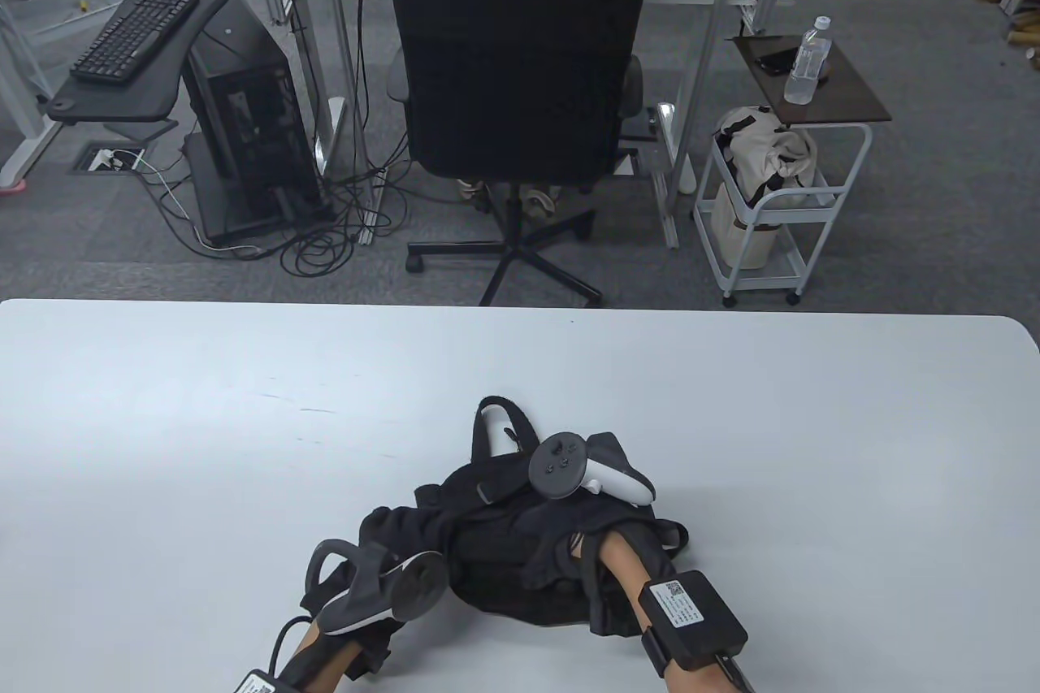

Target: Pull shoulder strap to tighten

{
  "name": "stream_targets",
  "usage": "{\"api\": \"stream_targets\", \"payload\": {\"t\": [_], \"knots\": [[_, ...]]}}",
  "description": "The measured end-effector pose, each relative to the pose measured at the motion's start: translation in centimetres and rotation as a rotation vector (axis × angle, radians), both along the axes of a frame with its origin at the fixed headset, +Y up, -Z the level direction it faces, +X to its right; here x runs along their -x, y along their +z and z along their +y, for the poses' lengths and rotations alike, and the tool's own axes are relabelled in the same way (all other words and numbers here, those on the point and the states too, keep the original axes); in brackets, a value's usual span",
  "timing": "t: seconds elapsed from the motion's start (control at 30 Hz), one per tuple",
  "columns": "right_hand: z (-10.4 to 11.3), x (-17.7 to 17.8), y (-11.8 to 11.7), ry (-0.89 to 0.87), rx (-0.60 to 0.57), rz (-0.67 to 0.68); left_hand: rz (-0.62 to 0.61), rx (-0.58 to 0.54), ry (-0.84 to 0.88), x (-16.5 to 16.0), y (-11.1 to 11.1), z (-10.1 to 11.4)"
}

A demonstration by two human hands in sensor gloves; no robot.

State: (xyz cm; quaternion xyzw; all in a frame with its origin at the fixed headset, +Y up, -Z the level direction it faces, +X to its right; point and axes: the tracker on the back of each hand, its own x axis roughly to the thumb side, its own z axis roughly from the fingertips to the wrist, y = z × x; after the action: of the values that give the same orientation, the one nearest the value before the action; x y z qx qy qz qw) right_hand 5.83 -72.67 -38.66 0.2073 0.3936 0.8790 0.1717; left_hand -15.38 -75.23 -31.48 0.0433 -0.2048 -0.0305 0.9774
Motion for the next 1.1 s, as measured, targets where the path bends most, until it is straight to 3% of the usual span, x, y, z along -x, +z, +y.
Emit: {"api": "stream_targets", "payload": {"t": [0.07, 0.2, 0.37, 0.53, 0.67, 0.8, 0.87, 1.1], "knots": [[-0.1, -0.2, 0.4, -0.069, 0.073, 0.018, -0.006, 0.003, -0.004, 0.0, 0.0, 0.0], [0.5, -0.9, 0.1, -0.004, -0.083, -0.054, 0.001, -0.008, -0.004, 0.2, 0.0, 0.3], [0.5, -1.4, 0.1, -0.034, 0.062, 0.011, 0.010, -0.016, -0.038, 0.4, 0.0, 0.6], [0.7, -2.3, -0.1, -0.028, -0.048, -0.040, 0.007, -0.008, -0.015, 0.4, -0.1, 0.6], [0.6, -2.6, 0.1, 0.027, 0.059, -0.013, 0.013, -0.019, -0.069, 0.2, 0.0, 0.3], [0.9, -2.7, 0.3, -0.002, 0.010, 0.012, 0.015, -0.007, -0.045, 0.6, -0.1, 0.2], [1.0, -3.3, 0.0, 0.005, -0.051, -0.046, 0.024, -0.014, -0.037, 0.8, -0.1, 0.5], [1.3, -4.2, 0.4, -0.042, 0.022, -0.010, 0.035, 0.002, -0.053, 1.1, -0.3, 0.1]]}}
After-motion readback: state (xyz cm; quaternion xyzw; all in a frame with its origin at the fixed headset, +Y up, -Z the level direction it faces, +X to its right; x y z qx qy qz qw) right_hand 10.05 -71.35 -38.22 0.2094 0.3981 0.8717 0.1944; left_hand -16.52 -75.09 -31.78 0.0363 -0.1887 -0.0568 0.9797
